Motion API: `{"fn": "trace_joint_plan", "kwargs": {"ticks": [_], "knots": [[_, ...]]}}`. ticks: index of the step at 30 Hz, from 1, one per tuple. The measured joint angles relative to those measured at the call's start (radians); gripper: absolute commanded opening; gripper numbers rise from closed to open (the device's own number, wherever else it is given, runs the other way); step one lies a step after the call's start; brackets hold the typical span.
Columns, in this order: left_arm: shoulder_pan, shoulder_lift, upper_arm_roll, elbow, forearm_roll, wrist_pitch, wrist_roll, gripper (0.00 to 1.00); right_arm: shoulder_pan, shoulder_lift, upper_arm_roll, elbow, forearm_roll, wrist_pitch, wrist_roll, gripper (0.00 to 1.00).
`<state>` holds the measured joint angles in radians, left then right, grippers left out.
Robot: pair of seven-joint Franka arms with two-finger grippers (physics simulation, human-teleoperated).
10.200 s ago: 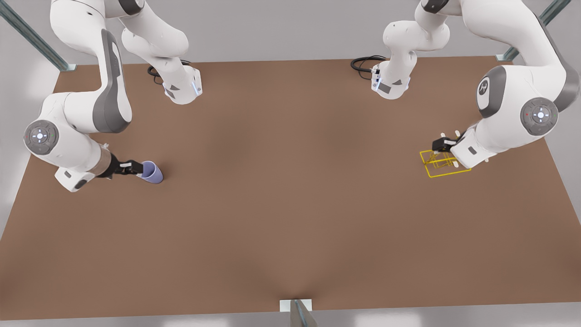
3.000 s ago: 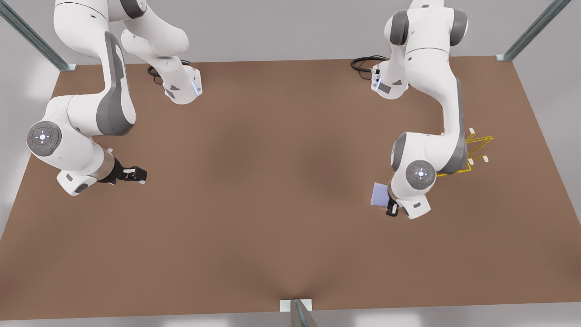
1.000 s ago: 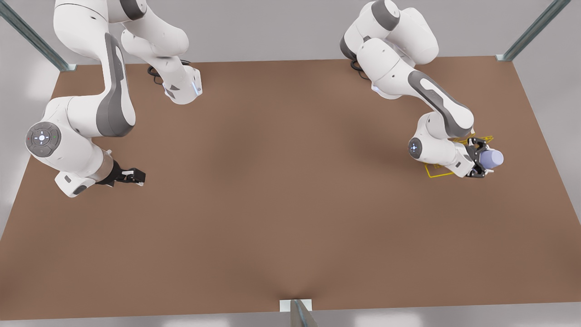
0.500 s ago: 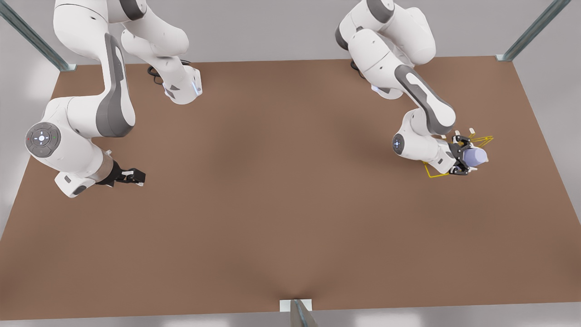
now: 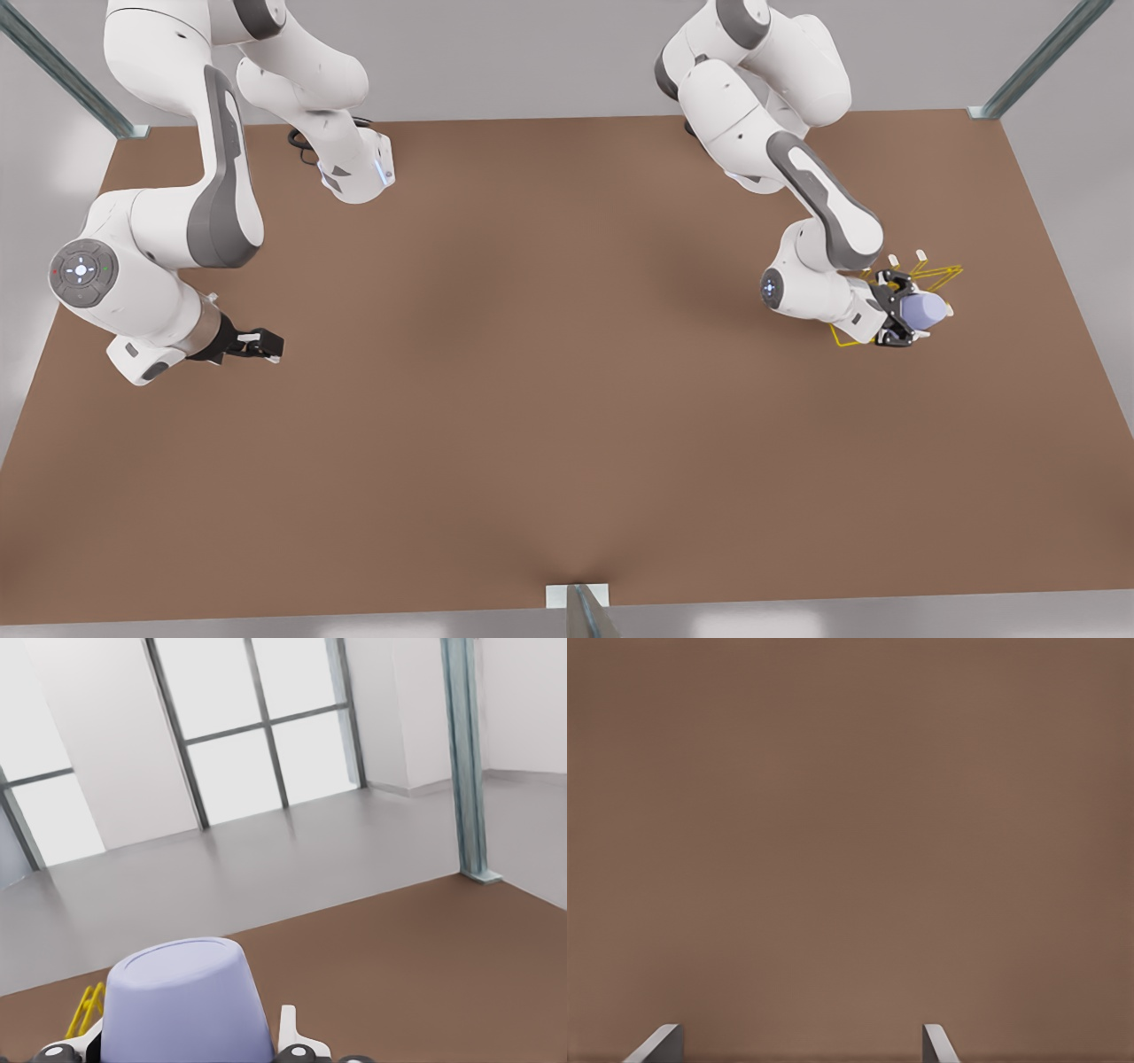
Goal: Place the cup on the cup holder
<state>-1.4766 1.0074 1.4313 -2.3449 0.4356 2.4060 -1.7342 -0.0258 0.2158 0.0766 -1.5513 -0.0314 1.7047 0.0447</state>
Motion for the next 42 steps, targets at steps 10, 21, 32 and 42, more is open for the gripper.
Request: {"fn": "trace_joint_plan", "kwargs": {"ticks": [10, 21, 32, 42], "knots": [[0.040, 0.001, -0.007, 0.017, 0.029, 0.005, -0.066, 0.63, -0.003, 0.000, 0.000, 0.000, 0.000, -0.002, -0.002, 1.00], [0.072, 0.008, -0.006, 0.015, 0.067, 0.016, -0.105, 0.65, -0.005, 0.002, 0.000, 0.000, 0.002, -0.003, -0.004, 1.00], [0.085, 0.011, -0.008, -0.013, 0.083, 0.016, -0.127, 0.66, -0.003, 0.008, 0.000, 0.006, 0.005, 0.000, -0.005, 1.00], [0.011, 0.001, -0.008, -0.046, 0.083, -0.002, -0.133, 0.66, 0.000, 0.017, 0.000, 0.020, 0.007, 0.003, -0.003, 1.00]]}}
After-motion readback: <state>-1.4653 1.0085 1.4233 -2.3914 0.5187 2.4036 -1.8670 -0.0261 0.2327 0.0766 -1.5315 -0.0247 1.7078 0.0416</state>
